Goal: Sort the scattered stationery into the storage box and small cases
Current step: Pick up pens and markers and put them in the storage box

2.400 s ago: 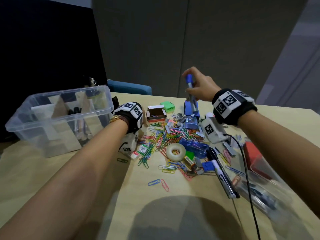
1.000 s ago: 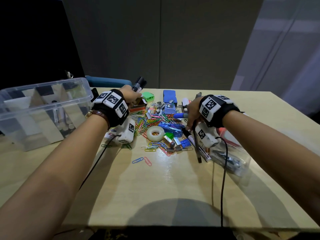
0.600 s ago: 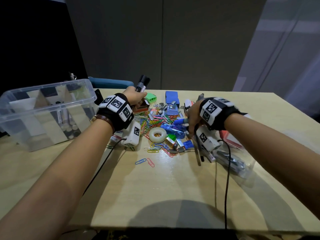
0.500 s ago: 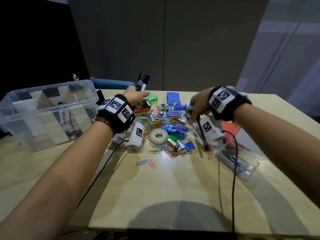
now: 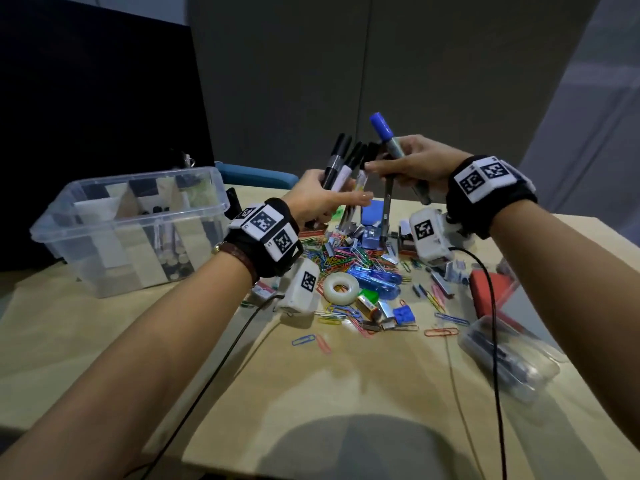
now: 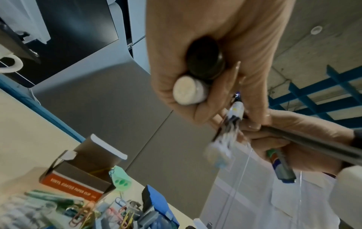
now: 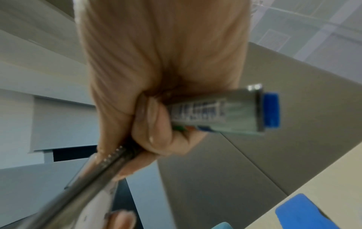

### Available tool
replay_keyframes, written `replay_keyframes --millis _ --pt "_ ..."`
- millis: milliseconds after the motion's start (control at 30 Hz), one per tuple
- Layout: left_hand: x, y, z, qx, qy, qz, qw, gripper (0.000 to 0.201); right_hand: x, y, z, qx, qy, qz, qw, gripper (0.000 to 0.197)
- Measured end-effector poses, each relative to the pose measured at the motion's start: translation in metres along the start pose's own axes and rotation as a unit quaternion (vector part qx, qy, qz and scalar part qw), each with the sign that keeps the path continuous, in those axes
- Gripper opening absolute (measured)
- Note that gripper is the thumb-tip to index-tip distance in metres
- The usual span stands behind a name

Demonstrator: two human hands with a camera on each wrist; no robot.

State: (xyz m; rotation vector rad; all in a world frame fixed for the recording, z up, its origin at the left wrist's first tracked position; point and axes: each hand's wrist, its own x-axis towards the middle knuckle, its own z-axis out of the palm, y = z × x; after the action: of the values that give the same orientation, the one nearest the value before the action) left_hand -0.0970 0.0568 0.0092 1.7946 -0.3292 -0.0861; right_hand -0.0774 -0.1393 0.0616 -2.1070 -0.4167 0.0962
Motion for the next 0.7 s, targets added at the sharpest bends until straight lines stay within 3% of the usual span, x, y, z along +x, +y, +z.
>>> replay_keyframes --millis 133,267,367,433,500,700 --pt "0.010 0.003 -0.013 -0.003 0.071 -0.010 0.997 0.049 0.016 -0.010 0.003 0.037 0.043 -0.007 0.998 0.013" --pt "0.007 0.016 -0.029 -0.086 0.114 -0.008 0.990 0.019 0.029 -0.014 0.009 0.145 0.039 0.067 0.986 0.017" --pt "0.002 0.022 -0.059 -0.213 0.227 -0.020 0.950 0.020 0.037 -0.012 0.024 0.224 0.015 0.083 0.971 0.013" --pt "-0.005 0.027 -0.088 -0.302 0.275 -0.028 0.913 0.008 0.045 -0.016 0.037 0.267 0.019 0.076 0.960 0.008" --pt "-0.016 0.032 -0.120 -0.335 0.286 -0.041 0.897 0.018 0.054 -0.026 0.052 0.289 0.007 0.076 0.954 0.008" --pt "-0.049 0.025 -0.183 -0.251 0.276 -0.160 0.914 0.024 0.089 -0.071 0.124 0.312 -0.030 0.089 0.945 0.026"
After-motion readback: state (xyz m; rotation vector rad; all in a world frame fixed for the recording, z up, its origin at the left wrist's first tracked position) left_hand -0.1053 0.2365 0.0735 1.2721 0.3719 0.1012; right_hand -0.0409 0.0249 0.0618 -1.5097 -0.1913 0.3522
